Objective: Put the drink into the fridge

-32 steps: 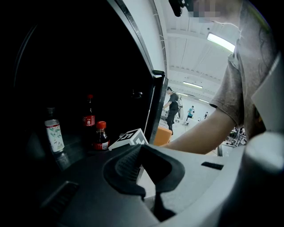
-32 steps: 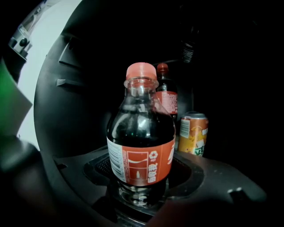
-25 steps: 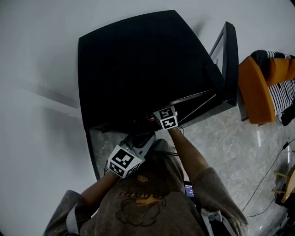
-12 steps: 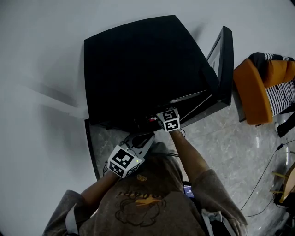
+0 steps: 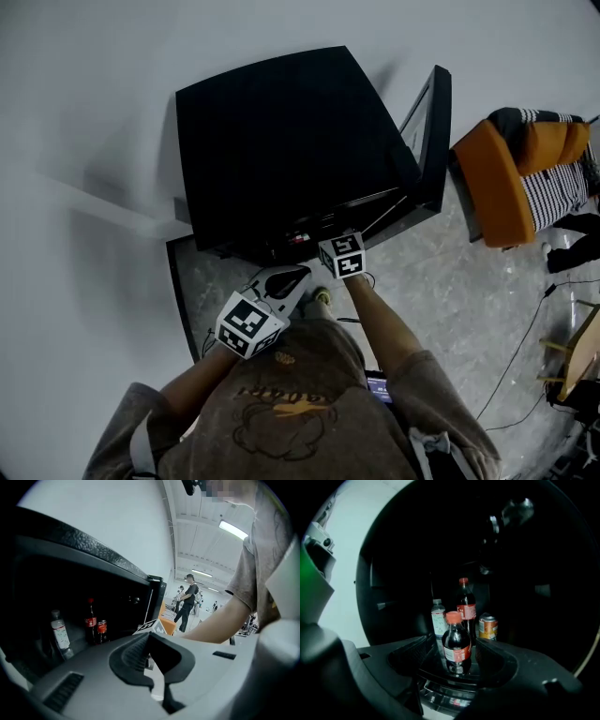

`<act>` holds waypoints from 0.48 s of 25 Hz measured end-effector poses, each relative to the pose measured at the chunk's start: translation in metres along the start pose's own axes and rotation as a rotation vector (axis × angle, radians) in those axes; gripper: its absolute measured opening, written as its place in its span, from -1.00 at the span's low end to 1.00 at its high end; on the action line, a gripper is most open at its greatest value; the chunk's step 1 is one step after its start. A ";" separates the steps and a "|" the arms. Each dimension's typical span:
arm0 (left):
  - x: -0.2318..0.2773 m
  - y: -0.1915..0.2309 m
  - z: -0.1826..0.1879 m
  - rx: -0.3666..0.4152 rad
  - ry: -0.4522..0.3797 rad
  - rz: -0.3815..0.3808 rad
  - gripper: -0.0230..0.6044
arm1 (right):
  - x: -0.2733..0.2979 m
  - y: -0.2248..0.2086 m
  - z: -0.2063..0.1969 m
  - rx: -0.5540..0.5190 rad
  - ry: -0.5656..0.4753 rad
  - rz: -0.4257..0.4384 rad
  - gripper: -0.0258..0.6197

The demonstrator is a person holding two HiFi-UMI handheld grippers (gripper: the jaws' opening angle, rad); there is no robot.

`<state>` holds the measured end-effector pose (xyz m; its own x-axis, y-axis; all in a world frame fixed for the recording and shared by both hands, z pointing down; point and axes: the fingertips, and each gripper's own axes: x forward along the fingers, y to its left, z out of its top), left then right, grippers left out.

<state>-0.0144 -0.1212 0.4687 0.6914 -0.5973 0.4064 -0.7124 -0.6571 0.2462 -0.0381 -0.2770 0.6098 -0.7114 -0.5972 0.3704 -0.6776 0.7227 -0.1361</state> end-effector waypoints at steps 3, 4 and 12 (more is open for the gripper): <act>-0.003 -0.004 0.010 0.005 -0.009 -0.010 -0.92 | -0.012 0.006 0.006 0.006 0.004 0.005 0.05; -0.003 -0.005 0.013 0.007 -0.014 -0.012 -0.92 | -0.015 0.008 0.007 0.010 0.007 0.008 0.05; -0.009 -0.004 0.028 0.012 -0.048 -0.026 -0.92 | -0.042 0.032 0.018 0.013 0.018 0.066 0.05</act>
<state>-0.0139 -0.1260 0.4399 0.7146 -0.6015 0.3571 -0.6931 -0.6778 0.2453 -0.0335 -0.2355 0.5735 -0.7510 -0.5422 0.3769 -0.6320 0.7555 -0.1725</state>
